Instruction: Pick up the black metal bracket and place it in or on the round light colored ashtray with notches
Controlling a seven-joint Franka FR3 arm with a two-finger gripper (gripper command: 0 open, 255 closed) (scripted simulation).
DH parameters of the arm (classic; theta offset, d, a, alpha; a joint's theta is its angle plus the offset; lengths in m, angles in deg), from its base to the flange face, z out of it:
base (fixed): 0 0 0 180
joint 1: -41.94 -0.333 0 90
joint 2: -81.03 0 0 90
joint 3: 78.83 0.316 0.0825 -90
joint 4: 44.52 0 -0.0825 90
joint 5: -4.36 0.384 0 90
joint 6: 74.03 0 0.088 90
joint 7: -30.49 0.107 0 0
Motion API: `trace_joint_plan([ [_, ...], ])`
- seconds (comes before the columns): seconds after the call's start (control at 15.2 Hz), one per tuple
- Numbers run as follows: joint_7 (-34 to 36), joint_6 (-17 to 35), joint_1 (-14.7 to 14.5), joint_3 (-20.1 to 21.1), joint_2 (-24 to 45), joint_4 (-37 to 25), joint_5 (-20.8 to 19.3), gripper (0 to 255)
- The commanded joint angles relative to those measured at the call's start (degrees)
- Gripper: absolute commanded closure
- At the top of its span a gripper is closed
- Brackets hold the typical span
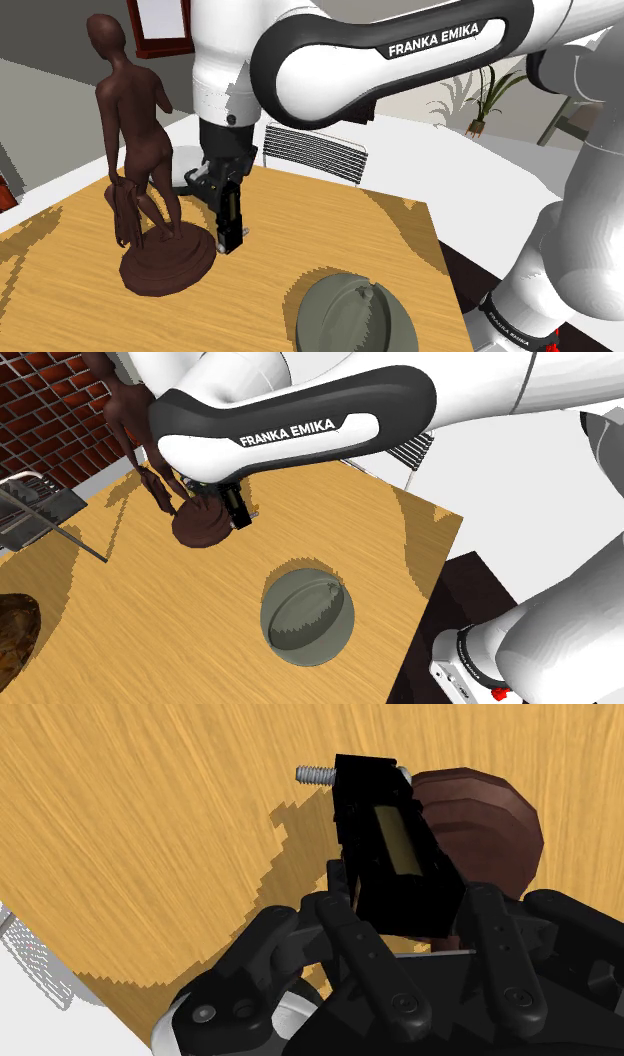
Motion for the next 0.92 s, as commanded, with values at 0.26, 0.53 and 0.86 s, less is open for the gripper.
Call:
trace_joint_plan([
  [0.26, -0.8, -4.4, 0.0, 0.2, -0.8, -3.8, 0.8, 255],
  [0.53, -1.2, -7.4, -0.2, 0.3, -0.9, -6.7, 1.0, 255],
  [0.86, -1.6, -9.9, 0.1, 0.7, -3.2, -7.3, 2.4, 255],
])
